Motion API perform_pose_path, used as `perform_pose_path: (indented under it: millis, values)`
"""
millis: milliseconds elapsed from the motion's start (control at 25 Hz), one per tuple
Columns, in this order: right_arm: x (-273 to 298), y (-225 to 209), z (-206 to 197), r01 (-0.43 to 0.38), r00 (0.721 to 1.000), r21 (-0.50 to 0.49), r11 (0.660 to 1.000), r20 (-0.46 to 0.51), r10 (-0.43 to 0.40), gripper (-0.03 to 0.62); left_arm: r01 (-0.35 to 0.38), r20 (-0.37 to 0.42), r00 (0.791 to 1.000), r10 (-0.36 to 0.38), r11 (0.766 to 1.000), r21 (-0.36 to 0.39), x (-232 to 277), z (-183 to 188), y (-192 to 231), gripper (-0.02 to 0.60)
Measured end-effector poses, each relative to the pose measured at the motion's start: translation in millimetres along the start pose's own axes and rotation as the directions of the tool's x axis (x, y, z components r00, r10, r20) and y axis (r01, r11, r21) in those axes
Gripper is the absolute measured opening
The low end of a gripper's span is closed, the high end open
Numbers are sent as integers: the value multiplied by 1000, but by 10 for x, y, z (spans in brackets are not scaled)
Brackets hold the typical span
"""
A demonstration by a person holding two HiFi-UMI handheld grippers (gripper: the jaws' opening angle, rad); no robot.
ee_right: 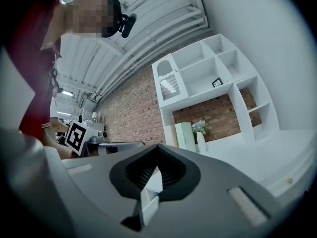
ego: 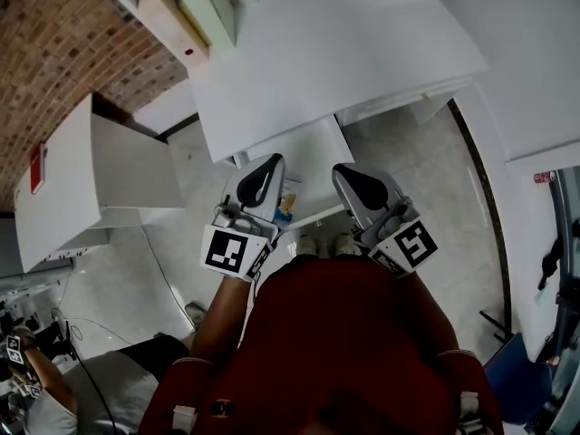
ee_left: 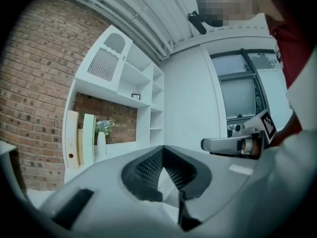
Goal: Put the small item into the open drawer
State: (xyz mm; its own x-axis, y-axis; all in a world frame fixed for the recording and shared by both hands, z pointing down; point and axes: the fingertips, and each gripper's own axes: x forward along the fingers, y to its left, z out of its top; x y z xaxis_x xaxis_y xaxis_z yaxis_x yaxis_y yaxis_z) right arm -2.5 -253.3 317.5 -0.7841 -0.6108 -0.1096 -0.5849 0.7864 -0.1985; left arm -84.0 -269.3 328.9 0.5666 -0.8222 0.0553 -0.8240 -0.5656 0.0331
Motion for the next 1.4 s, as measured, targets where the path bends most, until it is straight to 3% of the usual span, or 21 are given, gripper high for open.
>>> perform_pose_path:
  millis: [200,440,1400]
  values:
    - [-88,51,128,4,1000,-22,1000,31,-3,11,32,79,996,-35,999,39,-5,304,-213,6]
    - [-229,91,193,18,999,-38,999,49,-16,11,67,105,992,-75,994,81,-34,386,-409,6]
    - [-561,3,226,77,995,-39,996,67,-74,11,49,88,995,-54,997,56,-165,319,-564,6]
